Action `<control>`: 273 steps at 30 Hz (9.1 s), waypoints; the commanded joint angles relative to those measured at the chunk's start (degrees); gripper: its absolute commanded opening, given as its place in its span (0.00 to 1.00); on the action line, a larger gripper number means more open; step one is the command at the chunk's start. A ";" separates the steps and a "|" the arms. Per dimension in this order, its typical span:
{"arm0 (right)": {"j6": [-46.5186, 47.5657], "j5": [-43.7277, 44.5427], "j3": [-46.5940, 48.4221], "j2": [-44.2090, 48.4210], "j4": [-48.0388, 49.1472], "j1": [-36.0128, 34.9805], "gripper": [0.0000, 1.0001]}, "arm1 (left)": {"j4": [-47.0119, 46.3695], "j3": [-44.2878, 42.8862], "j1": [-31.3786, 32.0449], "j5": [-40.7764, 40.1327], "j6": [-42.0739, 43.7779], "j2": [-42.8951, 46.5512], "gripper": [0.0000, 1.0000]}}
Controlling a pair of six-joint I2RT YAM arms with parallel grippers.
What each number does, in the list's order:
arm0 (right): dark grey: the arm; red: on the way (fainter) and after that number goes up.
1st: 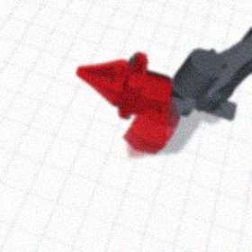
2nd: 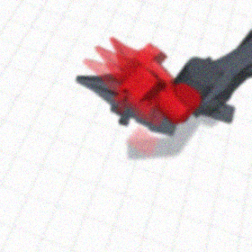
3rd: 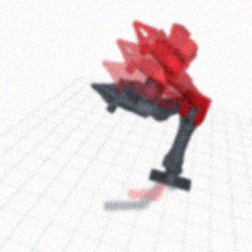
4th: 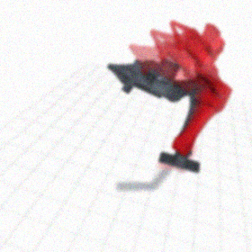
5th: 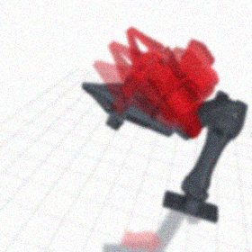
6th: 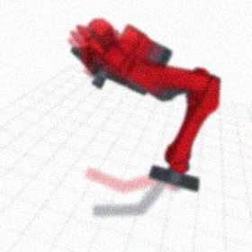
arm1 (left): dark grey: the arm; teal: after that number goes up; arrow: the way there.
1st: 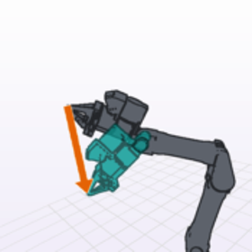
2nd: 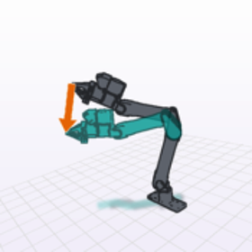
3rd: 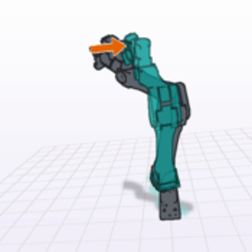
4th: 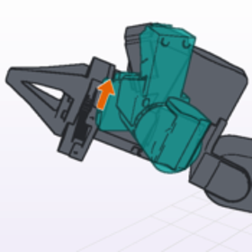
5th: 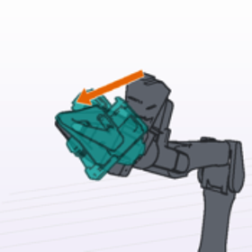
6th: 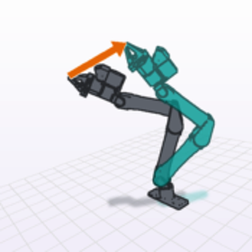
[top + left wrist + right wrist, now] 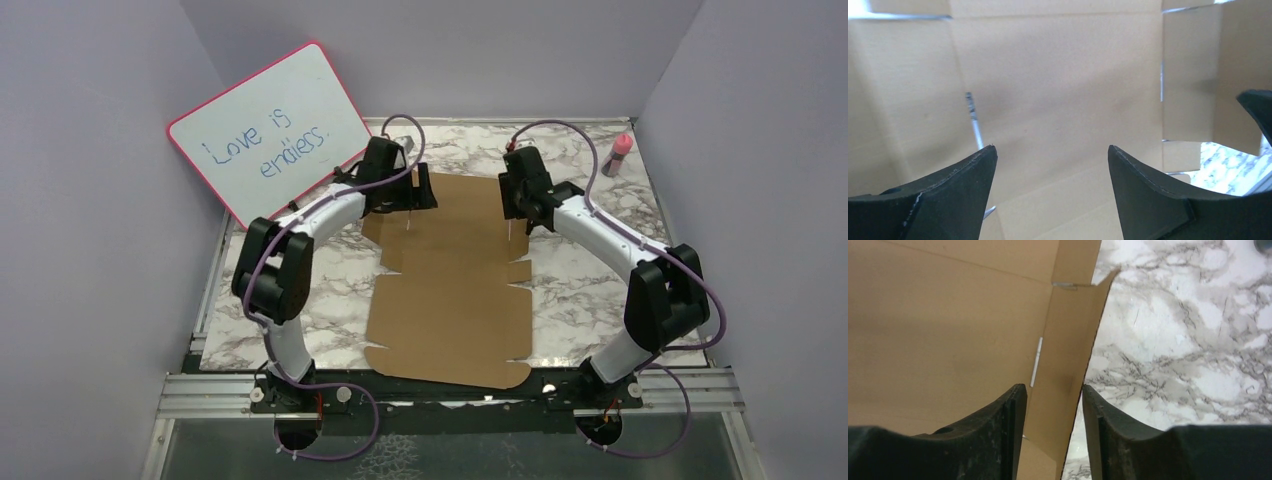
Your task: Fold the paper box
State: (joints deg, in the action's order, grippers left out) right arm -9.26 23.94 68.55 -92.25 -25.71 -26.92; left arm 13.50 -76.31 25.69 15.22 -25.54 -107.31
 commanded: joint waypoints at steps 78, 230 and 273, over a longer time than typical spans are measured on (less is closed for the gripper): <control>46.90 -79.69 50.93 -43.47 -14.50 16.06 0.08 | 14.16 -6.22 -19.71 17.01 16.76 -4.45 0.21; 79.30 -53.33 -4.56 1.39 35.54 2.33 0.01 | -24.03 30.46 -10.10 -6.51 -8.71 28.22 0.45; 85.19 -51.05 -2.89 0.90 37.26 0.04 0.01 | -31.57 36.61 0.76 -17.97 -1.53 23.01 0.25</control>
State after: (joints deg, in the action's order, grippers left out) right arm 73.63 -27.81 62.85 -90.87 8.14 -26.52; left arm -13.10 -36.82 25.15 1.50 -30.33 -83.18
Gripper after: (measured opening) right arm 0.016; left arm 0.246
